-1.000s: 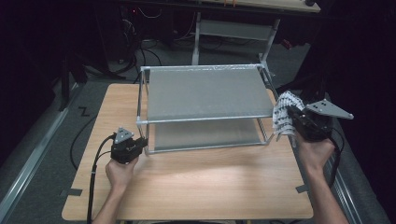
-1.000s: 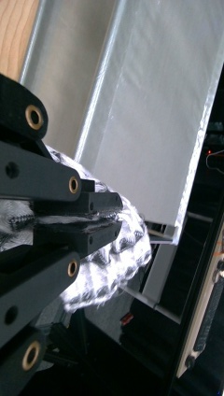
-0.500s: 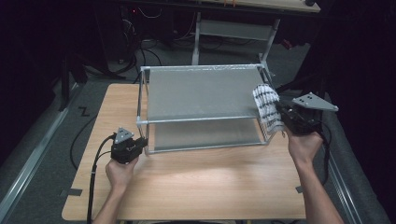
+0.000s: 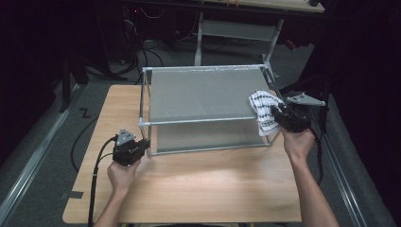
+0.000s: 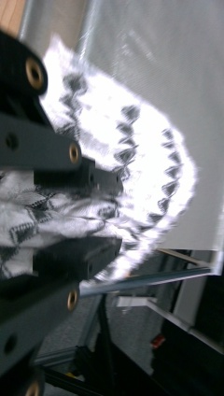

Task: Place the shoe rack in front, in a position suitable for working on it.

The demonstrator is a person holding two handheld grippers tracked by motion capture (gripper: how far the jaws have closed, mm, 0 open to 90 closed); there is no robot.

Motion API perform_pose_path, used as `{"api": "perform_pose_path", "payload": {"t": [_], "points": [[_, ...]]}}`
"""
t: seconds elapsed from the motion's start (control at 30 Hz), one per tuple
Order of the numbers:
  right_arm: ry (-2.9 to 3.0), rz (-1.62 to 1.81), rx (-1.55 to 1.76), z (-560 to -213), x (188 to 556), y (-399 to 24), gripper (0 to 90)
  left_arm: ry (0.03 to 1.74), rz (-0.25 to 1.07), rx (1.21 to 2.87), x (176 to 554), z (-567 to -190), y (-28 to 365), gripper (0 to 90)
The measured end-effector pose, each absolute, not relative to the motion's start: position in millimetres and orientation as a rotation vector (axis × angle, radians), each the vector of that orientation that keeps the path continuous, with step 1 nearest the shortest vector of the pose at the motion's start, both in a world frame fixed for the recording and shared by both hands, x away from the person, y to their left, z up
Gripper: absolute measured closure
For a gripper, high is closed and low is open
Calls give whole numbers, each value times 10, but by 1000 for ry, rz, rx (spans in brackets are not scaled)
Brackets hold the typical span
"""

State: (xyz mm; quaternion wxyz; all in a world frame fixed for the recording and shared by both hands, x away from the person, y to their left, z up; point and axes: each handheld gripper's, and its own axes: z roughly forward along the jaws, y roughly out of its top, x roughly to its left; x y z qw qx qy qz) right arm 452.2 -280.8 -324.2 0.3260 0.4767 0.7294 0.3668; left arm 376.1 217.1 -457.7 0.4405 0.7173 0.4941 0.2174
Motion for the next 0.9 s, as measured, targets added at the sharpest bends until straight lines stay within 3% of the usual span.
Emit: {"api": "perform_pose_path", "payload": {"t": [0.2,0.9], "points": [[1884,963,1249,-3288,4528,-2822,566,1227,538,1776,3770,-4580,2155,788],[1896,1015,1290,-3316,4562,-2761,563,1211,531,1802,3840,-4569,2034,791]]}}
